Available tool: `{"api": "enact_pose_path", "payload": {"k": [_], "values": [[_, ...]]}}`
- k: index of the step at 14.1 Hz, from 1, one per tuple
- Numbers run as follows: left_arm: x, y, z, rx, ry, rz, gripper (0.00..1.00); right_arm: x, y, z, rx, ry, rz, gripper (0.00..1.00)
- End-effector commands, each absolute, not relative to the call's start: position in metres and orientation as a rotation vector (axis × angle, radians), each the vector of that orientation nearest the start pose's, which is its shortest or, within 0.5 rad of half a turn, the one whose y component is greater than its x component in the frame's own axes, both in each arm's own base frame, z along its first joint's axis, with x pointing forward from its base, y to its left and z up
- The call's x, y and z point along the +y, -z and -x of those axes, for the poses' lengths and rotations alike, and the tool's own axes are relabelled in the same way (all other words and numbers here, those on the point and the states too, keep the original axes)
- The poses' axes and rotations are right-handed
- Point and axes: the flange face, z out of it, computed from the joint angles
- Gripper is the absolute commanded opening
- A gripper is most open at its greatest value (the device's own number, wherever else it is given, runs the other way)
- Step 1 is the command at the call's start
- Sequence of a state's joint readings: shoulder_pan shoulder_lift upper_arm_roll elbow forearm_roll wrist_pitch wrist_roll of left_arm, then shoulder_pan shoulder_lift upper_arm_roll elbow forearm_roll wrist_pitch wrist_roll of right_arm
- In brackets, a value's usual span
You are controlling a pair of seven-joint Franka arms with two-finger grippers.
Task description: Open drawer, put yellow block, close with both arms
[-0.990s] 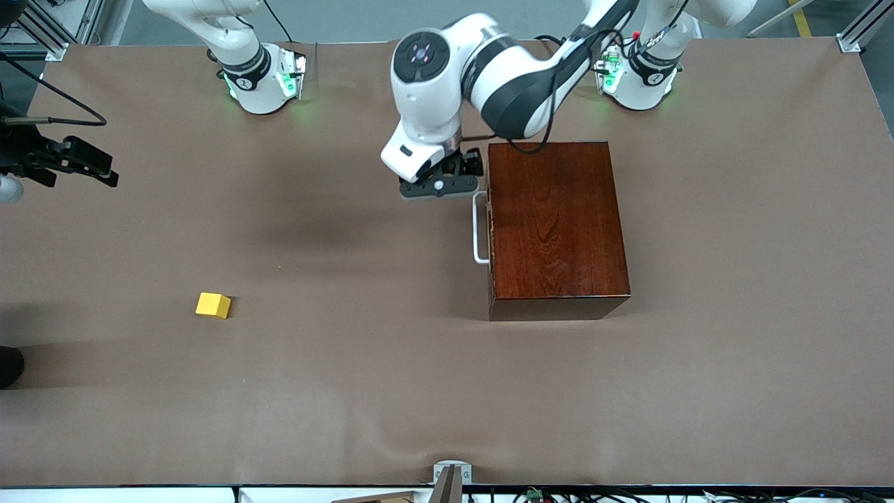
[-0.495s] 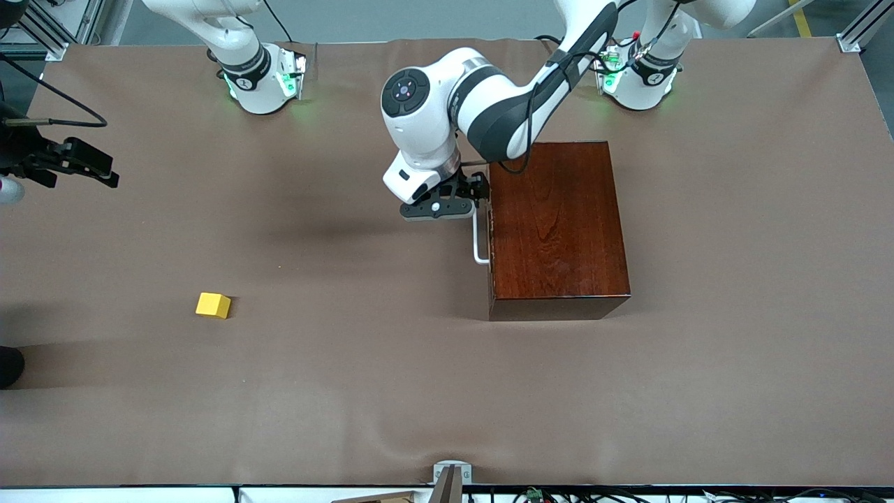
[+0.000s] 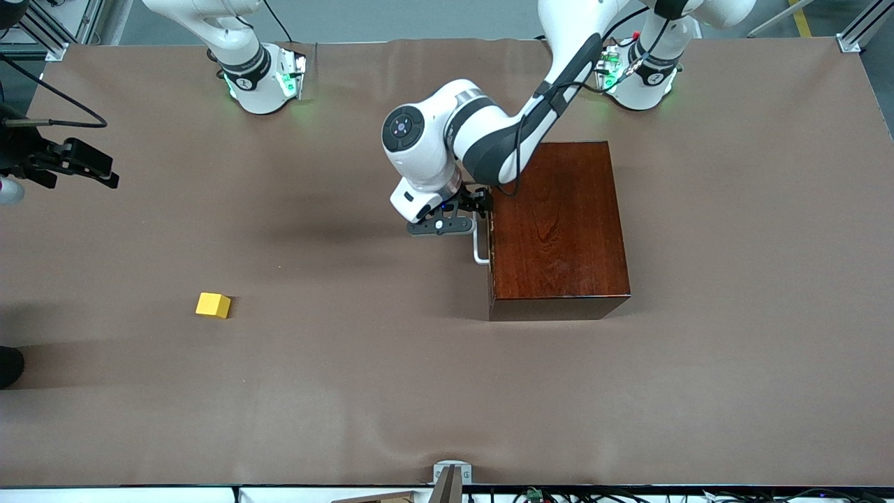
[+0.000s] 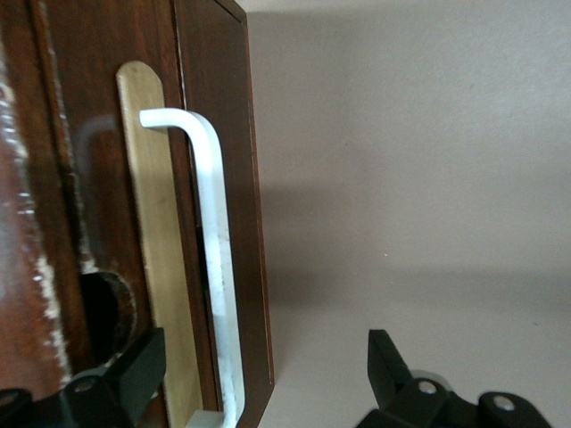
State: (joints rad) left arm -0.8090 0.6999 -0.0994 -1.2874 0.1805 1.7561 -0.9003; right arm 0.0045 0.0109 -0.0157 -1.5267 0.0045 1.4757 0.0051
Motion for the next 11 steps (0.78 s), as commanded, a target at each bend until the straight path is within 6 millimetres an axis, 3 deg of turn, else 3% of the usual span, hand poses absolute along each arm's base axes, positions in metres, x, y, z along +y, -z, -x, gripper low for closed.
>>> {"api": "enact_pose_path", "payload": {"k": [1,5,8,11], "values": [[-0.544,-0.315,-0.465,0.079,-0.067,2.873,1.00,-0.011,-0.624,-0.557,0.044,-0.104,3.149,1.00],[-0.546,-0.295,-0.463,-0.008,-0.076,2.855,1.00,-0.016,-0.598,-0.575,0.056,-0.133,3.149,1.00],[-0.547,-0.289,-0.463,-0.007,-0.079,2.857,1.00,-0.033,-0.616,-0.577,0.104,-0.049,3.148,1.00],[-0.551,-0.281,-0.464,-0.005,-0.062,2.877,1.00,-0.034,-0.623,-0.577,0.106,-0.027,3.143,1.00]]}}
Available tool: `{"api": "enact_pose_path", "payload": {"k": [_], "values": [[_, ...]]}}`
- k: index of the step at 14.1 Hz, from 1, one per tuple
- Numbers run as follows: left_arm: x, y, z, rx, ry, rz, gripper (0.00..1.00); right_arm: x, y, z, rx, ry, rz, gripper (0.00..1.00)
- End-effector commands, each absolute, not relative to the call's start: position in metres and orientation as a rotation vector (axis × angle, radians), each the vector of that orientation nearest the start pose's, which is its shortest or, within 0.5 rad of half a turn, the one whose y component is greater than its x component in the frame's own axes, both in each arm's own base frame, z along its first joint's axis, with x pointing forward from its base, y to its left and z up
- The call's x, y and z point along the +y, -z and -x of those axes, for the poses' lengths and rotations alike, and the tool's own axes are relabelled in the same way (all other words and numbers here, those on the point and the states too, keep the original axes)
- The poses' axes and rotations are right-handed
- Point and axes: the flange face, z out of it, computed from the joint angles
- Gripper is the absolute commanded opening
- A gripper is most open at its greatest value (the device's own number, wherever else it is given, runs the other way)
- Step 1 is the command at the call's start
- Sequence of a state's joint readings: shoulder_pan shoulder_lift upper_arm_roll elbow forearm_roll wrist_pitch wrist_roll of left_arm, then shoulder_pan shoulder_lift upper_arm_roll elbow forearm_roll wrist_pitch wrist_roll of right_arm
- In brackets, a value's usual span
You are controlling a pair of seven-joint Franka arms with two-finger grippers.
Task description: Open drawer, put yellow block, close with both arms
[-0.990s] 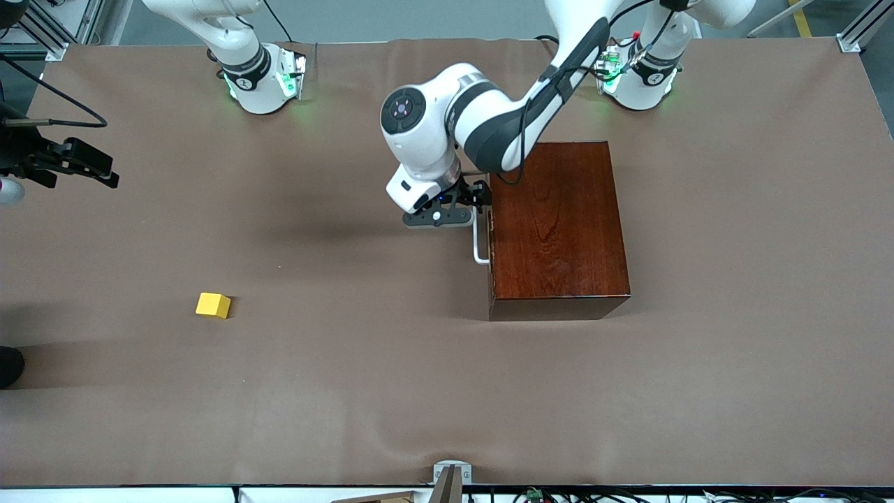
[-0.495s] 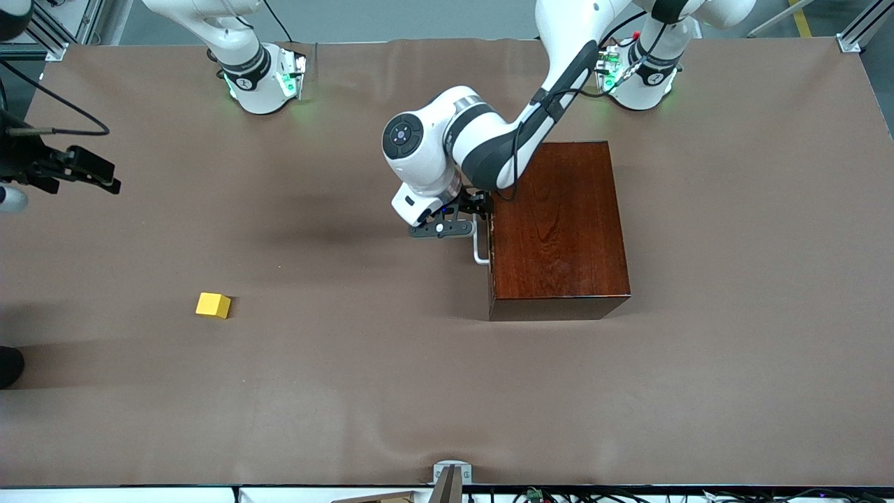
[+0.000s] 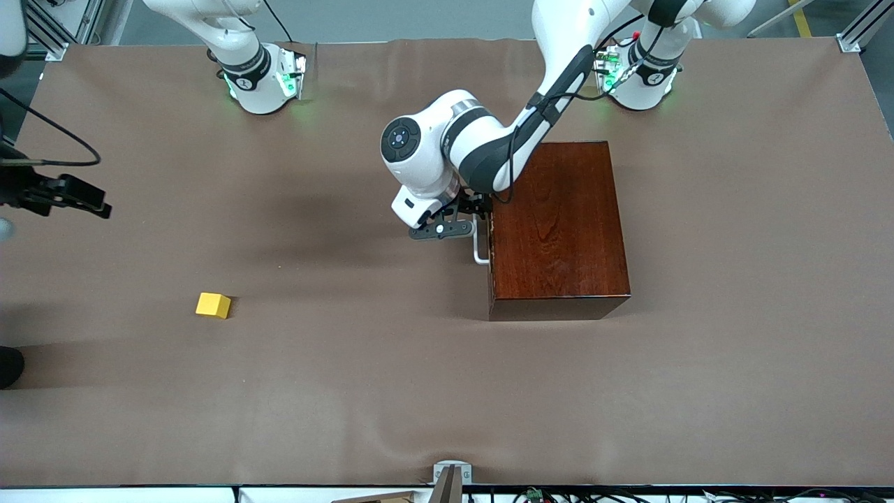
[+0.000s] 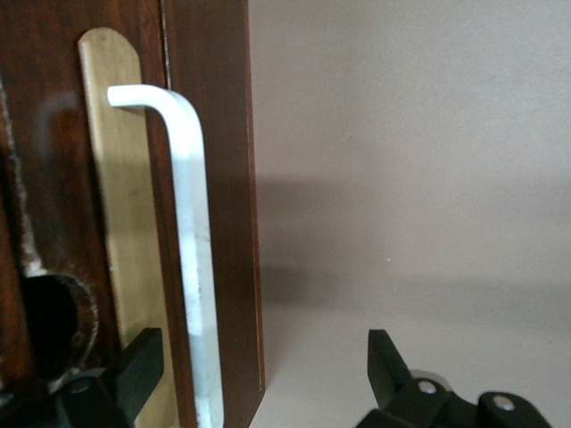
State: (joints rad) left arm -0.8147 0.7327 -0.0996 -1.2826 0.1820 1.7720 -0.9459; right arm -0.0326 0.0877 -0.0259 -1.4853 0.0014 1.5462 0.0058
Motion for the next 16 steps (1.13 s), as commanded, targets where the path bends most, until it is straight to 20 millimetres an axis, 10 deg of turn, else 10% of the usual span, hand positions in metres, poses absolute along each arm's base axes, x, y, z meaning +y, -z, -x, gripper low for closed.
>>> {"api": "enact_pose_path", "payload": {"k": [1,9,16], "values": [[-0.551,-0.277,-0.465,-0.006,-0.062,2.879,1.00,-0.029,-0.625,-0.577,0.092,-0.022,3.147,1.00],[-0.557,-0.283,-0.470,0.003,-0.012,2.926,1.00,-0.031,-0.621,-0.582,0.089,0.017,3.129,1.00],[-0.552,-0.291,-0.478,-0.009,0.005,2.932,1.00,-0.025,-0.521,-0.606,0.073,-0.058,3.147,1.00]]}}
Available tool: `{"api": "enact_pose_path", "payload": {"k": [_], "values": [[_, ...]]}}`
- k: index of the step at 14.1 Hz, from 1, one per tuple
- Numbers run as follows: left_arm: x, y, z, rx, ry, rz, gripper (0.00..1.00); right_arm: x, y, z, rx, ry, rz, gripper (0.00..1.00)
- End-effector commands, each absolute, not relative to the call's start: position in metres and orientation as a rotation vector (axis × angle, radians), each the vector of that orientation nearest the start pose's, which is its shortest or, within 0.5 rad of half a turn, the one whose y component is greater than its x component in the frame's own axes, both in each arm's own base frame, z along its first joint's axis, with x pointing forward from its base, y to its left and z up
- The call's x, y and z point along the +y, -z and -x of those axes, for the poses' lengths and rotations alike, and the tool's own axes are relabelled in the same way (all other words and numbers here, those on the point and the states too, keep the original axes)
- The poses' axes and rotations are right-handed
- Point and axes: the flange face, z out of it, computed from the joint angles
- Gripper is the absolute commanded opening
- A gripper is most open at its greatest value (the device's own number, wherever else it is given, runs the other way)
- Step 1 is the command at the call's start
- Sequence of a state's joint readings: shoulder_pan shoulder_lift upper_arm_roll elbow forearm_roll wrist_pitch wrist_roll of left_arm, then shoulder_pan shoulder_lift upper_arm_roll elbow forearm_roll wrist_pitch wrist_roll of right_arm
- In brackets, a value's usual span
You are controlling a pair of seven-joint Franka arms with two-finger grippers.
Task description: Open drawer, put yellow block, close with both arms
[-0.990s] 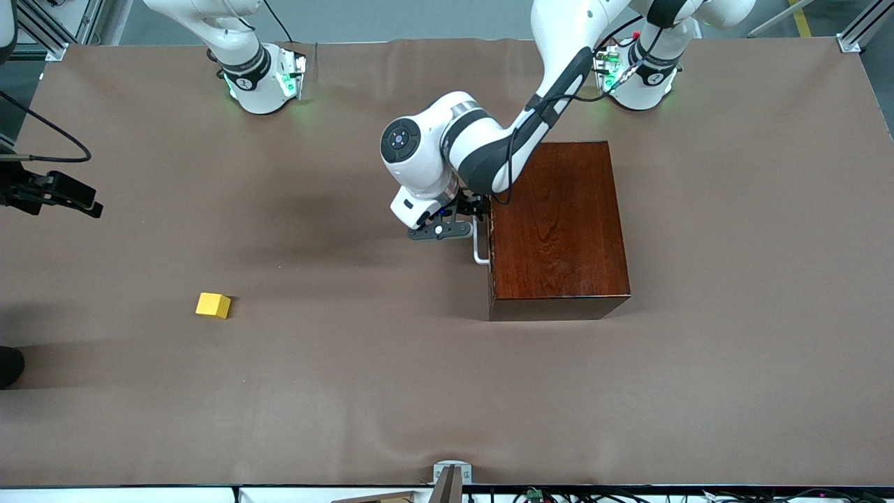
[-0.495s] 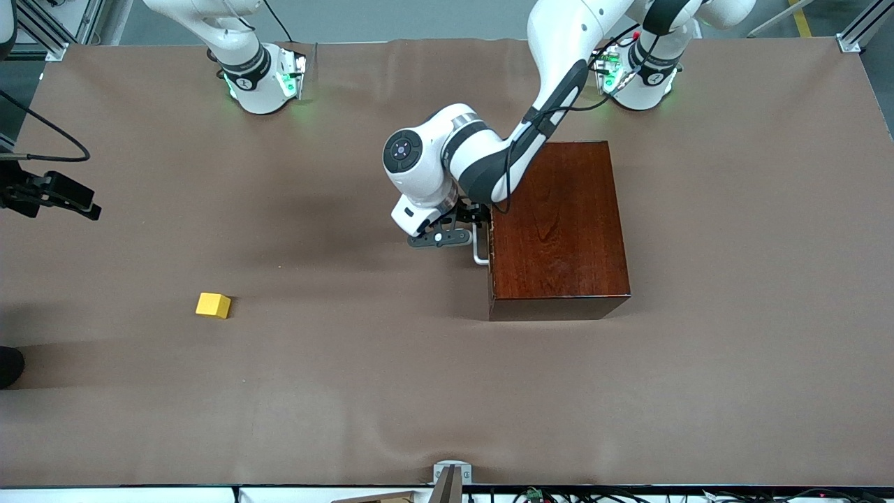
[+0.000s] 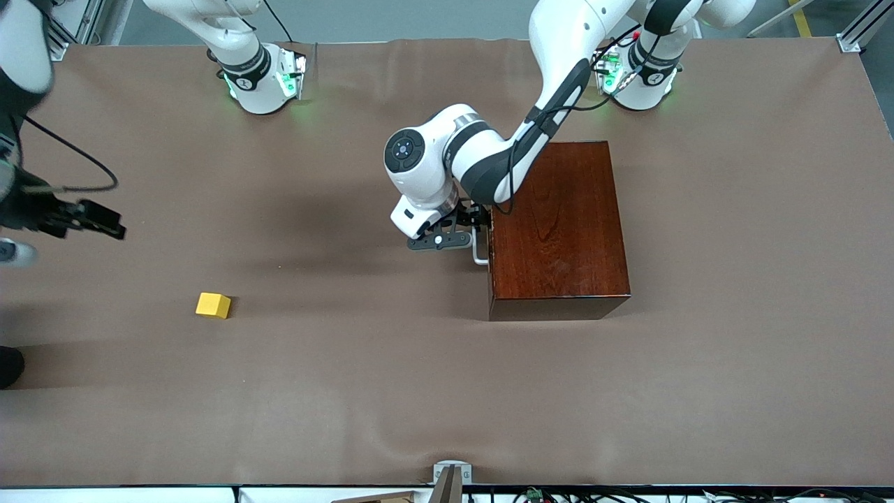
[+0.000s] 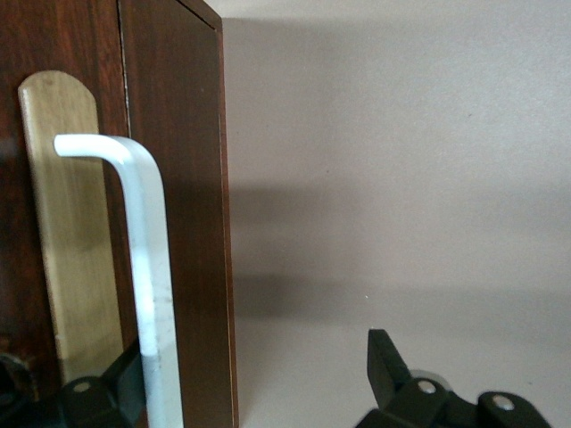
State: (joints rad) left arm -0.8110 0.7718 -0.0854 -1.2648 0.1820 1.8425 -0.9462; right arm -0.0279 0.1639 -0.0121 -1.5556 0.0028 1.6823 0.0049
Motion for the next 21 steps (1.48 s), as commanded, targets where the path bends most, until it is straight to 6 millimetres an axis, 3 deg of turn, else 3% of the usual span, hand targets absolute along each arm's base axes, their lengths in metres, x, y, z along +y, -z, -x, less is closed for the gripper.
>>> {"api": "enact_pose_path", "payload": {"k": [1,8,14,19,21], "values": [[-0.554,-0.292,-0.478,-0.005,0.017,2.943,1.00,-0.025,-0.505,-0.608,0.075,-0.046,3.147,1.00],[-0.567,-0.293,-0.483,0.001,0.107,3.032,1.00,-0.022,-0.396,-0.645,0.253,-0.098,3.142,1.00],[-0.578,-0.299,-0.484,0.006,0.172,3.103,1.00,-0.015,-0.340,-0.660,0.322,-0.064,3.138,1.00],[-0.582,-0.302,-0.481,0.018,0.181,3.121,1.00,-0.014,-0.285,-0.661,0.317,0.035,3.133,1.00],[-0.589,-0.304,-0.476,0.030,0.196,3.143,1.00,-0.013,-0.275,-0.662,0.313,0.033,3.135,1.00]]}}
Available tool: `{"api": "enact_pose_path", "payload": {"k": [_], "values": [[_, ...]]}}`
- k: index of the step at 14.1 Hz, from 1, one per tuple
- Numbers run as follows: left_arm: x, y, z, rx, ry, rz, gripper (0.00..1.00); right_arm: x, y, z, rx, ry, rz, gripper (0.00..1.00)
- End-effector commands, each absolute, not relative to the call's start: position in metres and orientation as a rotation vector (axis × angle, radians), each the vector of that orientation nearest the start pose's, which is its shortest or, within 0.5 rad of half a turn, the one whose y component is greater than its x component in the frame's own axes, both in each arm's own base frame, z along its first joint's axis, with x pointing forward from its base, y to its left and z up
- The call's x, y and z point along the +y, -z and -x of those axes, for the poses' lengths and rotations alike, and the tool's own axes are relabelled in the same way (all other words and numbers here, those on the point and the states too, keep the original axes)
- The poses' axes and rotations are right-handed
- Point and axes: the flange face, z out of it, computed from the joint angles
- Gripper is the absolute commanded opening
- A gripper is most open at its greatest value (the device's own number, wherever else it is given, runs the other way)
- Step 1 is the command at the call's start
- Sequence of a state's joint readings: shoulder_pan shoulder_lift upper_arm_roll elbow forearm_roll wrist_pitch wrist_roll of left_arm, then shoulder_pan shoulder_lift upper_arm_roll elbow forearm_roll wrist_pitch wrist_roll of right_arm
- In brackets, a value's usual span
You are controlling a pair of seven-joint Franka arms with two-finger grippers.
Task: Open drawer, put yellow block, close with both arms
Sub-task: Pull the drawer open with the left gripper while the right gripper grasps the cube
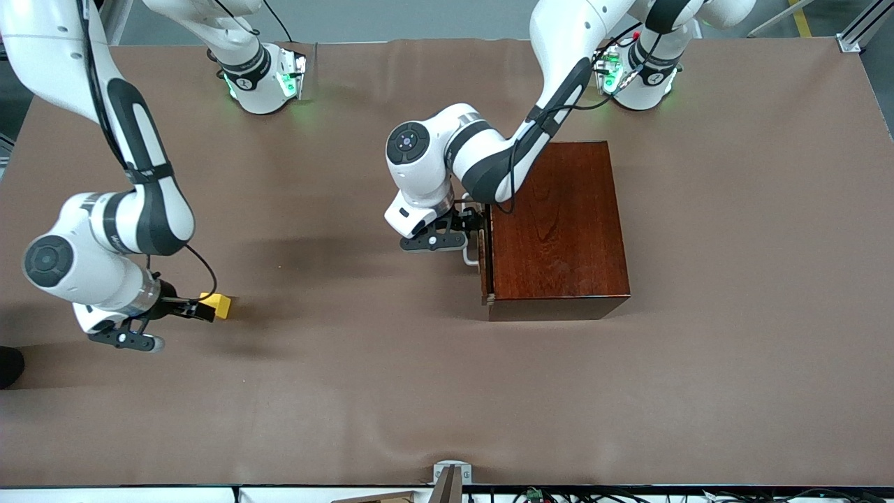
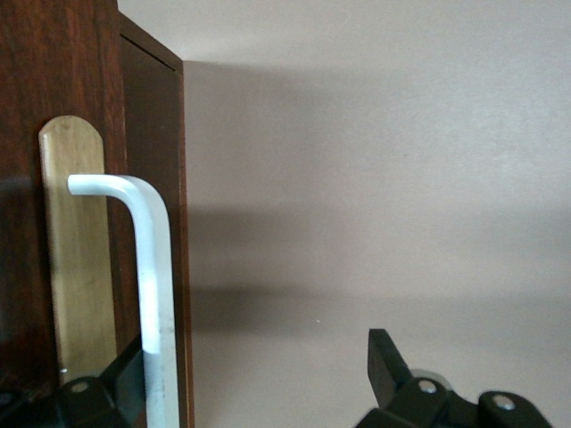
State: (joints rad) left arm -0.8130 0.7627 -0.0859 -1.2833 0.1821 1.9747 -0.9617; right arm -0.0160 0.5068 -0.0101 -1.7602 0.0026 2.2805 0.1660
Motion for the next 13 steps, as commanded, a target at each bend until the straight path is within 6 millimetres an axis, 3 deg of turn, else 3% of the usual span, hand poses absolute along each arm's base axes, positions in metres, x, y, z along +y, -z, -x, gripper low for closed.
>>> {"api": "enact_pose_path", "payload": {"k": [1,4,9,13], "values": [[-0.593,-0.305,-0.472,0.042,0.202,3.150,1.00,-0.012,-0.267,-0.663,0.306,0.042,3.136,1.00],[-0.601,-0.305,-0.462,0.085,0.203,3.151,1.00,-0.015,-0.243,-0.661,0.294,0.011,3.154,1.00],[-0.609,-0.297,-0.454,0.117,0.205,3.155,1.00,-0.014,-0.202,-0.633,0.273,-0.110,3.164,1.00],[-0.611,-0.295,-0.456,0.119,0.226,3.177,1.00,-0.016,-0.195,-0.626,0.266,-0.142,3.164,1.00]]}}
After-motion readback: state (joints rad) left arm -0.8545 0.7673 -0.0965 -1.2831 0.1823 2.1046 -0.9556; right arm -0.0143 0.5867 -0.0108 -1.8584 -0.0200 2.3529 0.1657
